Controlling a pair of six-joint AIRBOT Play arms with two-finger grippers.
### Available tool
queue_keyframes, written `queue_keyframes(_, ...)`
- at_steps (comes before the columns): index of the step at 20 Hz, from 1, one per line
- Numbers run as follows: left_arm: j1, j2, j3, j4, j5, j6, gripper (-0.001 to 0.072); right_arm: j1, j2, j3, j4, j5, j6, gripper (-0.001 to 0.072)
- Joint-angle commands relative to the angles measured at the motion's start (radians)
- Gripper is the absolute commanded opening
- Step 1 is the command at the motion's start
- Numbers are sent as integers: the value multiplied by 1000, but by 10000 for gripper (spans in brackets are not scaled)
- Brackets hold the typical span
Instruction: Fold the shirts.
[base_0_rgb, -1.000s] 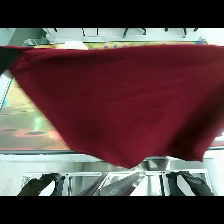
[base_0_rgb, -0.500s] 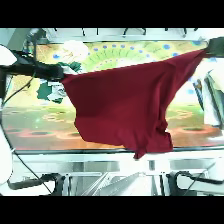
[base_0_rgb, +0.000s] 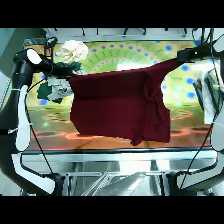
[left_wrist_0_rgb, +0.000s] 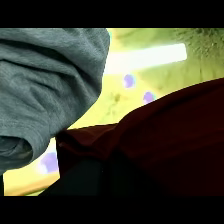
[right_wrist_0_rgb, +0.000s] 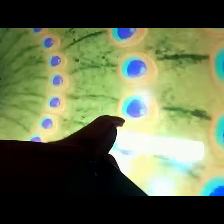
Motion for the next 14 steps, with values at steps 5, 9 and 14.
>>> queue_keyframes(5, -9, -70, 42, -21, 92, 6, 687, 6, -36, 0, 20, -63, 9, 700)
queue_keyframes(9, 75, 24, 40, -19, -114, 6, 684, -40, 29, -1, 46, 214, 88, 701)
queue_keyframes(14, 205, 185, -295, -27, -333, 8, 684, -91, 80, -15, 303, 492, 93, 699)
